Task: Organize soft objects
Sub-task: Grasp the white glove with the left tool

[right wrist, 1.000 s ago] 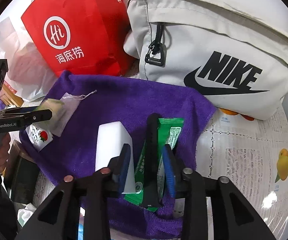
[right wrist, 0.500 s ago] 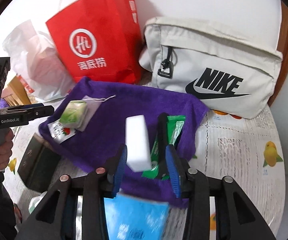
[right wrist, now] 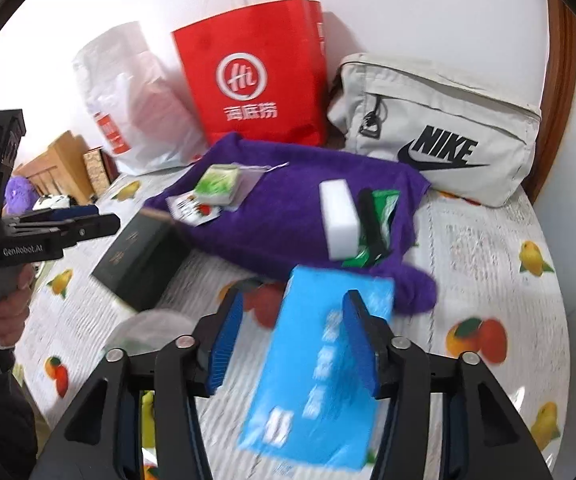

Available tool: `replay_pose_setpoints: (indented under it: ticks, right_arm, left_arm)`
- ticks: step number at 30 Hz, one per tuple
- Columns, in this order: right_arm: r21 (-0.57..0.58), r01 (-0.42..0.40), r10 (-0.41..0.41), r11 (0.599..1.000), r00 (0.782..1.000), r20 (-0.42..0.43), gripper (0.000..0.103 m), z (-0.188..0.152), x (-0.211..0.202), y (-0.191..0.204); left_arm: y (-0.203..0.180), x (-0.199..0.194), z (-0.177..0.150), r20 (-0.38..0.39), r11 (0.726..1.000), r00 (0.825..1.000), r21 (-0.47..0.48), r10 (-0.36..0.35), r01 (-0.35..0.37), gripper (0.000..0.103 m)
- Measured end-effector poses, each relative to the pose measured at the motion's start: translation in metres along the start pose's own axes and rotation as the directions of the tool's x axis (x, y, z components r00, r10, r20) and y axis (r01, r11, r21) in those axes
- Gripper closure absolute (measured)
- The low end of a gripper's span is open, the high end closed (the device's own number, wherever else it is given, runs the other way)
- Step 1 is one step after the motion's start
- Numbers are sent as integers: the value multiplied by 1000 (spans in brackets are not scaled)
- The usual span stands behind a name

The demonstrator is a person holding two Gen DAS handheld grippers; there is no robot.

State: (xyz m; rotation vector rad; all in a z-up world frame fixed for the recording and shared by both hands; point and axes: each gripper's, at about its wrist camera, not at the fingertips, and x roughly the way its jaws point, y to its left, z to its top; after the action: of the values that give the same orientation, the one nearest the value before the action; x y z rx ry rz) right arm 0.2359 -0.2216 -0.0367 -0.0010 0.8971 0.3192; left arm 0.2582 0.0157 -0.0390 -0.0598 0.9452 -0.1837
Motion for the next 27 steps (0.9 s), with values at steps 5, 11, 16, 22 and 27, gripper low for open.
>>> replay_pose_setpoints:
  ticks: [5, 11, 16, 22, 27]
  right_arm:
    - [14, -29, 29, 999, 1000, -3, 46, -27, -13, 14]
    - [29, -53, 54, 998, 999, -8, 46, -58, -28, 24]
    - [54, -60, 61, 997, 998, -26, 46, -83, -31, 19]
    - [96, -87, 94, 992, 993, -74, 46, -104, -19, 15]
    - [80, -89, 96, 993, 991, -95, 46, -114, -14, 19]
  left_arm:
    - [-8, -5, -41, -40, 999, 999, 23, -36, 37, 30]
    - [-22, 13, -74, -107, 997, 992, 28, -65, 69, 30]
    - [-28, 36, -84, -139, 998, 989, 18, -57, 60, 30]
    - [-39, 56, -85, -140, 998, 990, 57, 3, 5, 30]
    - [-46, 64, -84, -136, 997, 990, 75, 25, -15, 54]
